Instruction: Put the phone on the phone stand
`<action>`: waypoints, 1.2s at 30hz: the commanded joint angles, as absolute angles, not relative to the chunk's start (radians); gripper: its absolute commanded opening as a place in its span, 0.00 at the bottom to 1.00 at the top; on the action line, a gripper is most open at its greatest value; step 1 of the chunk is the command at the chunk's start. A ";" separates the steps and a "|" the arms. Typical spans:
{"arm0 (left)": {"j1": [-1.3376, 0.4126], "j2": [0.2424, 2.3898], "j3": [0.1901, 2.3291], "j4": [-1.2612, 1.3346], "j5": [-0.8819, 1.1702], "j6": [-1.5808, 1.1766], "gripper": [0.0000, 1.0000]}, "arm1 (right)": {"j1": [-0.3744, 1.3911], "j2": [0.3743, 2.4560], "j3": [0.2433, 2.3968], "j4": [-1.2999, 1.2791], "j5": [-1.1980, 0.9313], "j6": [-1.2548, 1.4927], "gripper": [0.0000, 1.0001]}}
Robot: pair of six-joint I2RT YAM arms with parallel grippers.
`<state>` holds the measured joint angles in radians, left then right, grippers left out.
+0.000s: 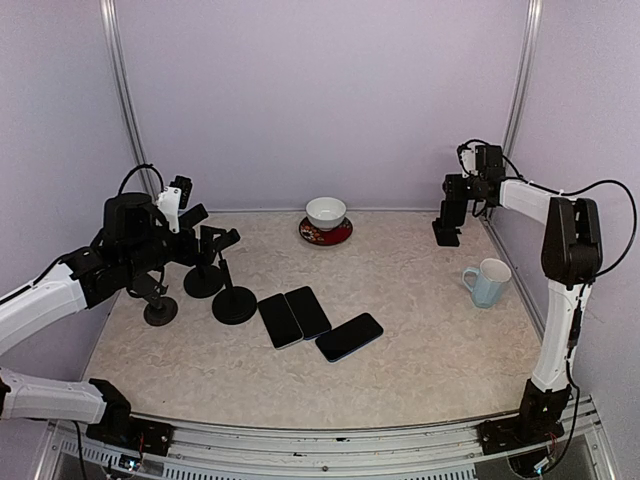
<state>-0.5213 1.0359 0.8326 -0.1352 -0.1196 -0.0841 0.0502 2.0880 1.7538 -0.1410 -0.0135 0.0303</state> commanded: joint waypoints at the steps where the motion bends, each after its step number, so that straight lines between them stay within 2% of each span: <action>1: -0.510 1.043 0.824 -0.112 -0.117 -0.081 0.99 | 0.040 2.088 1.760 -0.044 -0.028 0.035 0.49; 36: -0.501 1.041 0.825 -0.109 -0.098 -0.081 0.99 | 0.029 2.165 1.804 -0.014 0.015 0.095 0.50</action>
